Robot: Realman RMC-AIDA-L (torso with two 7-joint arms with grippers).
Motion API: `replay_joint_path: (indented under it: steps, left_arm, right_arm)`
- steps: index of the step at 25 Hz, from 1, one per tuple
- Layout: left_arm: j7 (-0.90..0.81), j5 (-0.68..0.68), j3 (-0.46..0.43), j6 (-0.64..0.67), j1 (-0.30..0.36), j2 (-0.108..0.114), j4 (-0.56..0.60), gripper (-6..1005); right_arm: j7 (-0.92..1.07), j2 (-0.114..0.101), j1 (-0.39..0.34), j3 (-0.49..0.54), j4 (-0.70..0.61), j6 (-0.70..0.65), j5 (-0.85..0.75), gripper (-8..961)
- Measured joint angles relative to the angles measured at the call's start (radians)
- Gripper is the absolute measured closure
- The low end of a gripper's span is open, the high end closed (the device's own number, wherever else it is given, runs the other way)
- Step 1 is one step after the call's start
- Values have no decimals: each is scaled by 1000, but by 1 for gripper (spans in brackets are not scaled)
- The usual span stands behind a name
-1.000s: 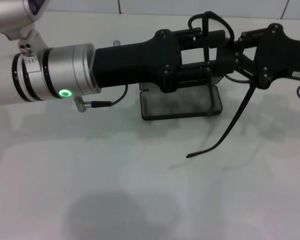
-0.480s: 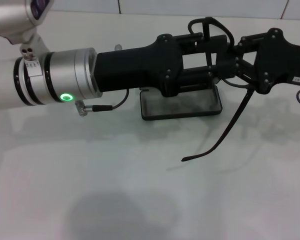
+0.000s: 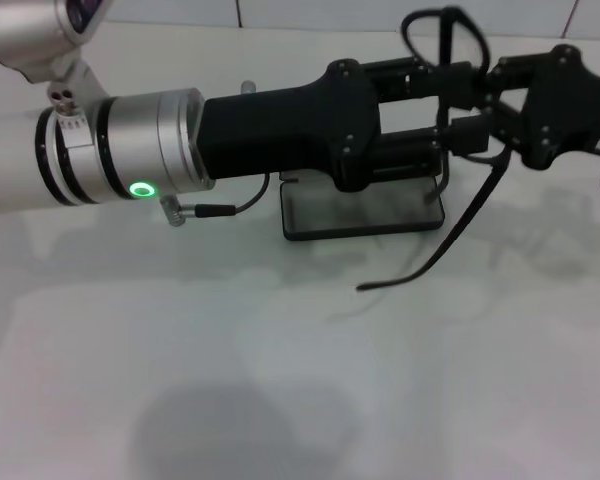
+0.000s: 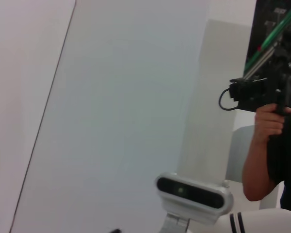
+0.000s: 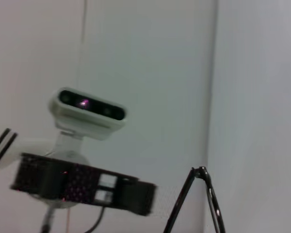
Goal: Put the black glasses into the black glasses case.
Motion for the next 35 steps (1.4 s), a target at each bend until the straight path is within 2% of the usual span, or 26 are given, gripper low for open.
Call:
replay_joint_path:
  steps: [4,10,25,30,35]
  left_arm:
    - [-4,4,1,2,4,-3,20,363]
    - [-6,7,8,-9,-14,-4,13,363]
    - [-6,23,5,-28,-6,-9,18,363]
    - [-3,23,1,-27,19,4,17,363]
    - [11,47,-1,-73,45,17,9,363]
  right_arm:
    - [0,-2,1,38,20,-9,0,856]
    - [-10,-2,3,33,22,-49,-6,857]
    - [-19,-3,-1,27,30,-73,-7,858]
    - [-19,-1,-14,121,31,-88,0,858]
    - [-15,-1,-36,238,42,-211,79,858]
